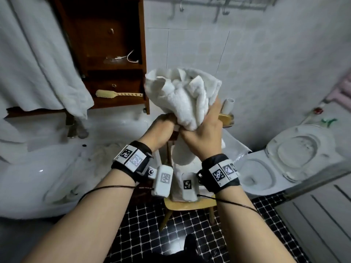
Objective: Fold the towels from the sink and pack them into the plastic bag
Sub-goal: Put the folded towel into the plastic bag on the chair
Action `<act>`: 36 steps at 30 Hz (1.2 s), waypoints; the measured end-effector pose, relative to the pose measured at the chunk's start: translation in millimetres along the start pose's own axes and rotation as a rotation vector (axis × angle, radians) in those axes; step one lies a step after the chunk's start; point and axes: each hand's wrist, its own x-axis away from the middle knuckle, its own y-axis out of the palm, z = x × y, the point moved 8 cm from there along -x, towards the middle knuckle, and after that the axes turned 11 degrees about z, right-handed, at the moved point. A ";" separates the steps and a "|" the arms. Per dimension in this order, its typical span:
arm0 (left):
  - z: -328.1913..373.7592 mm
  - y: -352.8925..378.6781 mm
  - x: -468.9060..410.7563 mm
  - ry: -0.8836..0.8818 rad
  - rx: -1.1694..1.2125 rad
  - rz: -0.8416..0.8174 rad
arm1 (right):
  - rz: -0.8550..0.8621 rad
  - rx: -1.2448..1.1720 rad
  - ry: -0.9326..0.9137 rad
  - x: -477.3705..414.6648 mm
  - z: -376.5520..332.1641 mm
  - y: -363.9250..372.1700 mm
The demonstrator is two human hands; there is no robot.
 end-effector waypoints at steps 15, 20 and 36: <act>-151.6 109.3 -61.7 -0.327 -0.717 0.438 | -0.434 0.227 0.076 -66.6 190.4 -60.6; -165.4 102.6 -70.1 -0.247 -0.804 0.479 | -0.663 0.319 0.014 -54.1 214.6 -38.9; -149.6 117.3 -63.7 -0.037 -0.797 0.187 | -1.461 0.665 0.181 30.9 311.9 87.3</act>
